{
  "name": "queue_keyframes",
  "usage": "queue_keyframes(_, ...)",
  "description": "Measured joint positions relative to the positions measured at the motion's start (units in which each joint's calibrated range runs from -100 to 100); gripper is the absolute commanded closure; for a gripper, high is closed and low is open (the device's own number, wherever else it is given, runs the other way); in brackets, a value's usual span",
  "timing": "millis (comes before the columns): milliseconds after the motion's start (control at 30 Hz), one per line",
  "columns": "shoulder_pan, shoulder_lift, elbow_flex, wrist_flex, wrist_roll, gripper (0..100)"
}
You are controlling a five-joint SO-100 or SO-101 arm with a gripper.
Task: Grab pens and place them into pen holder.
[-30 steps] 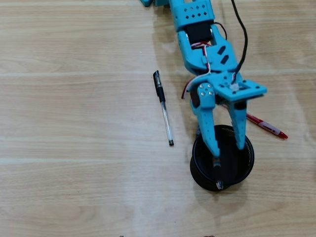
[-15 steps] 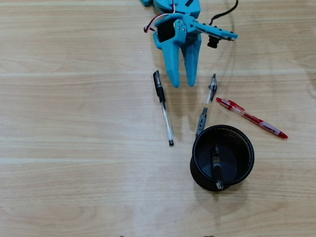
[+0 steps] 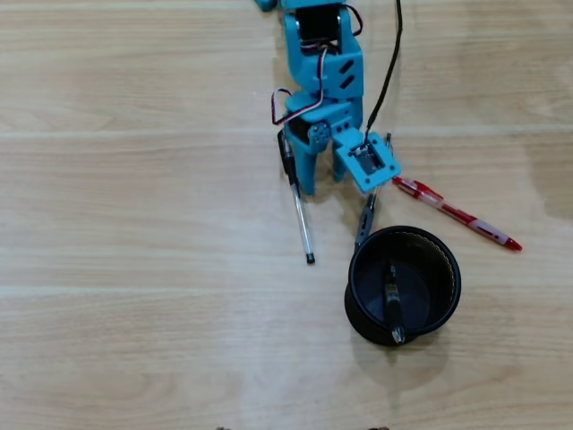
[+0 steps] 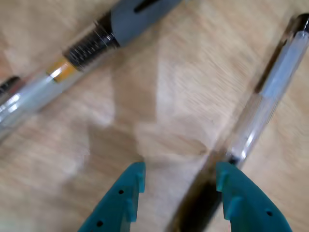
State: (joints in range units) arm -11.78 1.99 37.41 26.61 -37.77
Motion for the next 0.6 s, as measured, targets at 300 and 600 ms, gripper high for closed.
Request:
queue_keyframes(300,6.50,6.77,-30.28,30.06,6.99,83)
queue_keyframes(600,6.75,18.28,-32.05,30.23,3.34,83)
